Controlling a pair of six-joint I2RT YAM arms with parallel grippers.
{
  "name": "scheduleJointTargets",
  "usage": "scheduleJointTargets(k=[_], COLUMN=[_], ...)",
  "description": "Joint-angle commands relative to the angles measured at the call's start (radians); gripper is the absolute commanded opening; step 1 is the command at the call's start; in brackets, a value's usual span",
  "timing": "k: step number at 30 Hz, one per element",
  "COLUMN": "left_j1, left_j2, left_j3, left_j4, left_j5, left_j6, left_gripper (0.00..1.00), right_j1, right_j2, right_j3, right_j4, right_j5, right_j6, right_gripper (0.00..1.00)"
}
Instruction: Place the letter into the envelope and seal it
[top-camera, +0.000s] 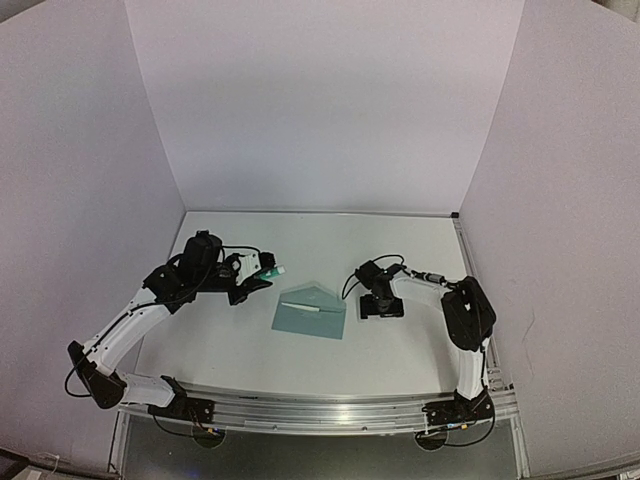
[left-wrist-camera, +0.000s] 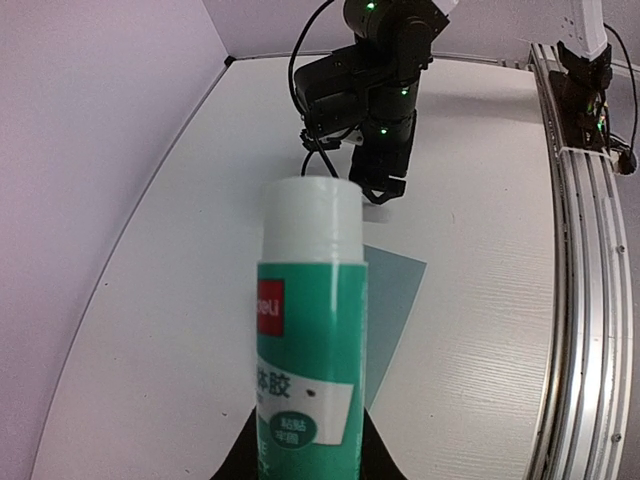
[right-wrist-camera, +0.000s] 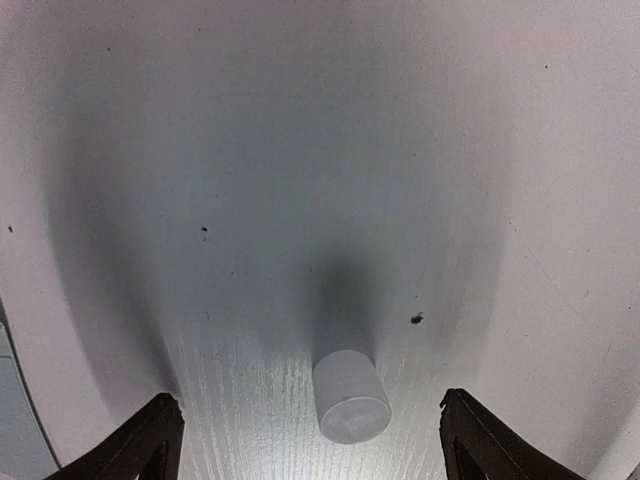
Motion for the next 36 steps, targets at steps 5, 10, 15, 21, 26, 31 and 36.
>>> scheduleJointTargets(k=[5, 10, 15, 21, 26, 31, 36], left_j1=[0.002, 0.001, 0.000, 0.000, 0.000, 0.000, 0.000], left_j2=[-0.030, -0.023, -0.016, -0.017, -0.011, -0.013, -0.012], left_j3=[-0.007, -0.005, 0.007, 0.016, 0.021, 0.022, 0.022], left_j4=[0.015, 0.001, -0.010, 0.013, 0.008, 0.005, 0.007], left_j5=[0.007, 0.009, -0.002, 0.022, 0.027, 0.030, 0.027], left_j6=[0.034, 0.077, 0.120, 0.085, 0.092, 0.092, 0.092], left_gripper=[0.00, 0.00, 0.00, 0.00, 0.00, 0.00, 0.00], right_j1=[0.005, 0.009, 0.009, 0.130, 0.183, 0.202, 0.212], right_j2=[-0.104, -0.201, -0.330, -0.288, -0.229, -0.188, -0.140], right_j3=[0.200, 0.382, 0.265, 0.295, 0.348, 0.398, 0.432], right_j4=[-0.147, -0.084, 0.545, 0.719, 0.720, 0.720, 0.720], right_j5=[-0.025, -0.275, -0.816, -0.995, -0.942, -0.945, -0.956], right_j6=[-0.070, -0.085, 0.149, 0.176, 0.190, 0.202, 0.219], right_gripper=[0.90, 0.91, 0.86, 0.85, 0.82, 0.73, 0.56])
